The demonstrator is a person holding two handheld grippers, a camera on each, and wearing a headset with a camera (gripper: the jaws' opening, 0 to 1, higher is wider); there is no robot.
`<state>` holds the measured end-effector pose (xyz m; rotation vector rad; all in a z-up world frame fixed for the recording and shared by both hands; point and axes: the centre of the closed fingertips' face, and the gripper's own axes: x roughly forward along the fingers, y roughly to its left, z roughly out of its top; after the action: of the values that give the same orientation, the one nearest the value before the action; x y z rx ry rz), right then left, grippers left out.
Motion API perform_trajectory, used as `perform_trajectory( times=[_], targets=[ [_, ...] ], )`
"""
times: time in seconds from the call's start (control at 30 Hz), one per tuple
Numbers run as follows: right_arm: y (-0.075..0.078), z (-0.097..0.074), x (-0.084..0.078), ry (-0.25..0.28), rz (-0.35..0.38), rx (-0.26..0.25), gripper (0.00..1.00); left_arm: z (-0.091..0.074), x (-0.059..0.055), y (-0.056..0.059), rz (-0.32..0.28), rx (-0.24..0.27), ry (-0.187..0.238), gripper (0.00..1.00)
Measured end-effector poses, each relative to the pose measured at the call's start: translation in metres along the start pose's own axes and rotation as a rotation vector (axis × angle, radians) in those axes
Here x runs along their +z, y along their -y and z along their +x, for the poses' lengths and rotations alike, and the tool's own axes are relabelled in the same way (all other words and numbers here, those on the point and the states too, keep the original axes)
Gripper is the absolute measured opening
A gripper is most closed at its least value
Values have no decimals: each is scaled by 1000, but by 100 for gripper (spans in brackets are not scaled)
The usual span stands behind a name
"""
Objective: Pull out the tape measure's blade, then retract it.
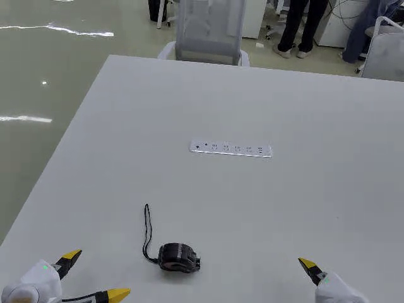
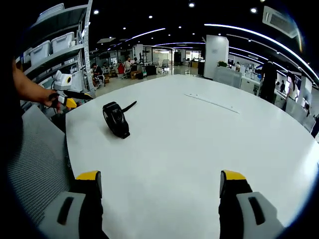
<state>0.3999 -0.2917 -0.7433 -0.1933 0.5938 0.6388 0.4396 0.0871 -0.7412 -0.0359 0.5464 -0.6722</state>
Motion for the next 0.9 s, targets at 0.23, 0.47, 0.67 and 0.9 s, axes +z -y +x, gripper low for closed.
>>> perform_trajectory(
  times=[0.23, 0.47, 0.67, 0.9],
  targets=[
    [6, -19, -15, -2, 36, -39, 100, -7, -8, -2, 45, -12, -35, 99],
    [9, -37, -28, -24, 29, -40, 100, -18, -10, -8, 53, -23, -36, 99],
    [12, -44, -34, -32, 39, -58, 100, -22, -11, -13, 55, -27, -45, 99],
    [12, -43, -32, -30, 30, -64, 100, -26, -11, -21, 64, -16, -38, 99]
  ],
)
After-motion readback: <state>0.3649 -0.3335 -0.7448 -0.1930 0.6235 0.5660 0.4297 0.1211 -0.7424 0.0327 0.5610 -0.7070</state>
